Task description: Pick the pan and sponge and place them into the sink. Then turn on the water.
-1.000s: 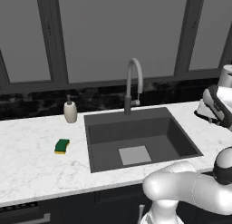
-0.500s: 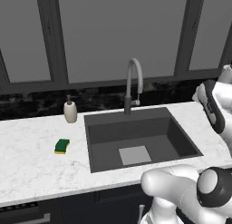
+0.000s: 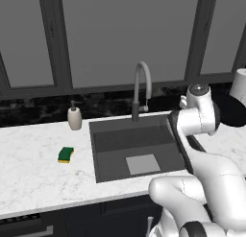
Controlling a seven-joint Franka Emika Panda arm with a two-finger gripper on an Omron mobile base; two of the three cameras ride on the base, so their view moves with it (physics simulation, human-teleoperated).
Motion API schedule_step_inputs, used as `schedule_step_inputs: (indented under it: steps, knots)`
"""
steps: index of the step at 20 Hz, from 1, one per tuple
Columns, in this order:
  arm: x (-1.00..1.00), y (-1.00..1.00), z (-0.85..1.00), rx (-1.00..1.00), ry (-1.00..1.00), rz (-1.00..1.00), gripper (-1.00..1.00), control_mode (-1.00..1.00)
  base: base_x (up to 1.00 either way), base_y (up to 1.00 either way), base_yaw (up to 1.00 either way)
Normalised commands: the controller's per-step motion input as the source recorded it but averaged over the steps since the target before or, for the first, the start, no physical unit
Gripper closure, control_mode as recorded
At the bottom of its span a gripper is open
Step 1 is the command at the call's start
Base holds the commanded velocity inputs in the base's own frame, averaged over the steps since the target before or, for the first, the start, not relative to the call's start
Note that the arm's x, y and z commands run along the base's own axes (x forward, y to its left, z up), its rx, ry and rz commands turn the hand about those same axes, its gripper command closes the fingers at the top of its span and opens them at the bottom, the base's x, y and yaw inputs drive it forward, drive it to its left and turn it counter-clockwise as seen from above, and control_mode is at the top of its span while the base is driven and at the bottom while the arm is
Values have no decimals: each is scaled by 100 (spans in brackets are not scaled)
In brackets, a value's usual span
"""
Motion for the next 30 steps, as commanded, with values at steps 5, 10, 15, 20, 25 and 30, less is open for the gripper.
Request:
schedule_step_inputs:
  steps: [5, 10, 15, 20, 25, 30]
  knots:
    - [0, 92, 0, -7, -8, -36, 100, -100, 0, 0, 0]
    - [-1, 89, 0, 0, -9, -27, 100, -100, 0, 0, 0]
    - [-1, 55, -1, 7, 3, -6, 100, -100, 0, 0, 0]
    - [25, 32, -22, 9, 16, 1, 100, -100, 0, 0, 0]
    - [59, 45, -39, 3, 22, 0, 100, -100, 0, 0, 0]
    - [59, 51, -40, 0, 9, 0, 100, -100, 0, 0, 0]
